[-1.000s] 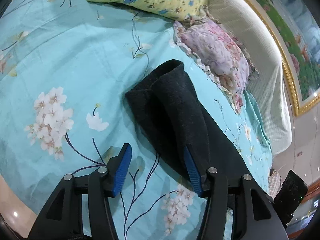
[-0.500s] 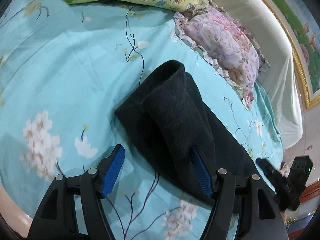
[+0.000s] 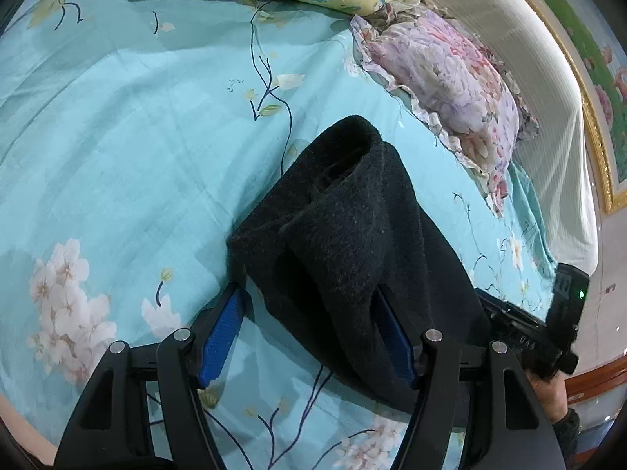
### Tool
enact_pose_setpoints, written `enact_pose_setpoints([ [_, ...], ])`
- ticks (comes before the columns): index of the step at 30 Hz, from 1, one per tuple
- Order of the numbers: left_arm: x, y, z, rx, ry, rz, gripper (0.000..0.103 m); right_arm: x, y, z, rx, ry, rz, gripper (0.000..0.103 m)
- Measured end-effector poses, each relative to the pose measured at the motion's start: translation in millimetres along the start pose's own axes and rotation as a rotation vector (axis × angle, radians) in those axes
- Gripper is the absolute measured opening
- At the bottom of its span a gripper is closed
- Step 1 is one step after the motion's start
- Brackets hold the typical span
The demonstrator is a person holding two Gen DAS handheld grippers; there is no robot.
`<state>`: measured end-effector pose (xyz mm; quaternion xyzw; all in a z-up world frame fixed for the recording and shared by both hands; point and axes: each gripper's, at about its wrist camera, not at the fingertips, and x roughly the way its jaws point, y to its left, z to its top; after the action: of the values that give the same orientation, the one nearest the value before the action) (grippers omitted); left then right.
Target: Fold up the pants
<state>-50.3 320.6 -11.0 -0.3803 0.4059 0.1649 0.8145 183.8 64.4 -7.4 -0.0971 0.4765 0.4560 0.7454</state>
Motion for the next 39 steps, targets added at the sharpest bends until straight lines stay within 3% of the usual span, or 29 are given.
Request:
enact_pose_setpoints([
  [4,9,-11,3,0.05,-0.02,0.036,0.063,3,15,-1,-0.119,0.021,-0.057,0.045],
  [7,13,-18,3,0.091,-0.029,0.06,0.043,6,15,1,-0.145,0.053,-0.038,0.037],
  [9,10,-22,2,0.112,-0.039,0.044,0.023,6,20,2,-0.17,0.075,-0.013,0.02],
  [13,-13,-30,-4,0.169,-0.092,0.006,0.017,-3,41,0,-0.286,0.077,-0.087,0.014],
  [18,-54,-23,-9,0.15,-0.169,-0.139,0.017,-33,53,2,-0.358,-0.054,-0.247,0.01],
  [22,-44,-22,-9,0.187,-0.164,-0.065,0.016,-44,41,7,-0.276,-0.147,-0.28,0.009],
  [23,-40,-20,-9,0.189,-0.162,-0.048,0.016,-42,40,7,-0.268,-0.15,-0.294,0.0],
  [25,-28,-10,-8,0.168,-0.131,-0.051,0.016,-34,37,8,-0.263,-0.159,-0.39,0.0],
  [28,-17,-7,-8,0.173,-0.114,-0.028,0.018,-39,13,9,-0.097,-0.174,-0.251,0.0],
  [33,-18,-3,-8,0.149,-0.111,0.028,0.037,-47,11,-6,-0.01,-0.197,-0.17,0.0],
  [35,-29,-1,-7,0.143,-0.134,0.044,0.051,-53,12,-14,0.023,-0.205,-0.171,0.001],
  [39,-58,-1,-7,0.142,-0.214,0.063,0.057,-61,10,-27,0.066,-0.226,-0.146,0.001],
])
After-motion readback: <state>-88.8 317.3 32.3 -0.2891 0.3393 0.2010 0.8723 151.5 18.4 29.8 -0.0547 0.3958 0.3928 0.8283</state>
